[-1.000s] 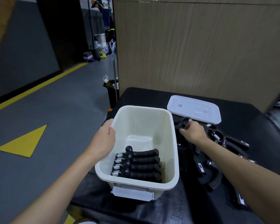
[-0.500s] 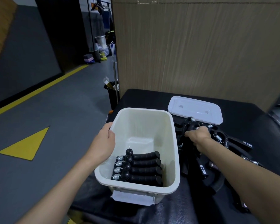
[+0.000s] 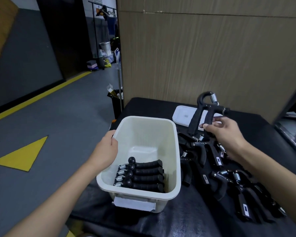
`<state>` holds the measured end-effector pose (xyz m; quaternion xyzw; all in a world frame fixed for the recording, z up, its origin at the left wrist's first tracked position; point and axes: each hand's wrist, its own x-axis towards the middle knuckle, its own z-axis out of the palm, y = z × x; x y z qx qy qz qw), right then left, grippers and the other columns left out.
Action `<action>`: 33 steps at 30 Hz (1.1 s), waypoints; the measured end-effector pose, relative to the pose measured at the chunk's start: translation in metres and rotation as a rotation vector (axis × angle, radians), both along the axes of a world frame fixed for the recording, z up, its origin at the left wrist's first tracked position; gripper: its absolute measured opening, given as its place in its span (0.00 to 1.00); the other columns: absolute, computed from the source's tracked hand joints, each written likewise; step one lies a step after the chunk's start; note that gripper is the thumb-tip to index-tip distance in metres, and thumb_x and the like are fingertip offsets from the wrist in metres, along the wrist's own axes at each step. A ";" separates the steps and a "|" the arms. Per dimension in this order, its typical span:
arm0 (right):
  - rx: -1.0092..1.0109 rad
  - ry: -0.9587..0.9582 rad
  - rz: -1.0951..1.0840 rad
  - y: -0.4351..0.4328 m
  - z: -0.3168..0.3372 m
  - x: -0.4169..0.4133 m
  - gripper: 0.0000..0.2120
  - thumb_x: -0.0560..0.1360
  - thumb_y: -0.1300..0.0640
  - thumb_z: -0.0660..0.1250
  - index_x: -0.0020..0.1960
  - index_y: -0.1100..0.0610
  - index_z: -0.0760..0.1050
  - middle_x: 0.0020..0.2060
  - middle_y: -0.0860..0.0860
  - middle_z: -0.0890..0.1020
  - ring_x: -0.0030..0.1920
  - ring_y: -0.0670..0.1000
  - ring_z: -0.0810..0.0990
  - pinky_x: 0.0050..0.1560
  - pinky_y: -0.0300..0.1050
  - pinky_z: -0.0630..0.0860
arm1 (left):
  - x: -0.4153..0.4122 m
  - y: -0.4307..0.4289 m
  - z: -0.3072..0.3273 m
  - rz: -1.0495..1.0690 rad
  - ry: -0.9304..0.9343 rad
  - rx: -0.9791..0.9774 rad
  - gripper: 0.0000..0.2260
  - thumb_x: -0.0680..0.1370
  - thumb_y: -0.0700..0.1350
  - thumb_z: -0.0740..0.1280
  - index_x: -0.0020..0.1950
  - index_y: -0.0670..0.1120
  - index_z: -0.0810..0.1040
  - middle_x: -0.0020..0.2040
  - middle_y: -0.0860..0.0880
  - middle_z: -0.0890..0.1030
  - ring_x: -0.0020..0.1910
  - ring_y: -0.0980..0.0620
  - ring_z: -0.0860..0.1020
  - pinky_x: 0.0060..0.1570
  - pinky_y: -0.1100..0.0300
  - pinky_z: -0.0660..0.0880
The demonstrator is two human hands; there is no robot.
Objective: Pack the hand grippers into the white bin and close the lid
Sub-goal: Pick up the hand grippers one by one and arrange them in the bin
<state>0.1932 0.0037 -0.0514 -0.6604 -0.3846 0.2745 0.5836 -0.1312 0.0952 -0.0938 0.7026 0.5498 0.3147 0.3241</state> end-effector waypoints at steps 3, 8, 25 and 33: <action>0.096 -0.053 0.118 -0.007 0.027 -0.022 0.09 0.76 0.63 0.69 0.55 0.60 0.76 0.45 0.55 0.86 0.41 0.48 0.85 0.42 0.44 0.80 | 0.000 -0.001 0.001 0.003 -0.015 -0.004 0.15 0.83 0.39 0.51 0.61 0.51 0.73 0.51 0.48 0.80 0.50 0.47 0.76 0.43 0.67 0.69; 0.131 -0.138 0.238 0.001 0.048 -0.059 0.06 0.79 0.60 0.67 0.51 0.62 0.74 0.41 0.56 0.85 0.33 0.44 0.81 0.33 0.35 0.74 | 0.000 0.000 0.000 0.053 0.005 -0.055 0.12 0.83 0.42 0.51 0.55 0.40 0.72 0.46 0.45 0.75 0.40 0.51 0.71 0.37 0.60 0.66; -0.371 -0.899 0.559 0.059 0.027 -0.120 0.04 0.74 0.55 0.71 0.44 0.56 0.79 0.37 0.49 0.85 0.34 0.48 0.80 0.36 0.40 0.74 | -0.005 0.001 -0.006 0.070 -0.029 -0.089 0.11 0.83 0.46 0.51 0.50 0.42 0.68 0.40 0.47 0.71 0.37 0.49 0.69 0.40 0.53 0.68; -0.539 -1.094 0.626 0.083 -0.004 -0.136 0.05 0.72 0.56 0.71 0.40 0.52 0.76 0.40 0.48 0.81 0.43 0.52 0.80 0.44 0.44 0.77 | -0.003 -0.004 -0.003 0.062 -0.048 -0.120 0.10 0.83 0.46 0.50 0.50 0.43 0.67 0.39 0.49 0.70 0.34 0.51 0.68 0.33 0.56 0.65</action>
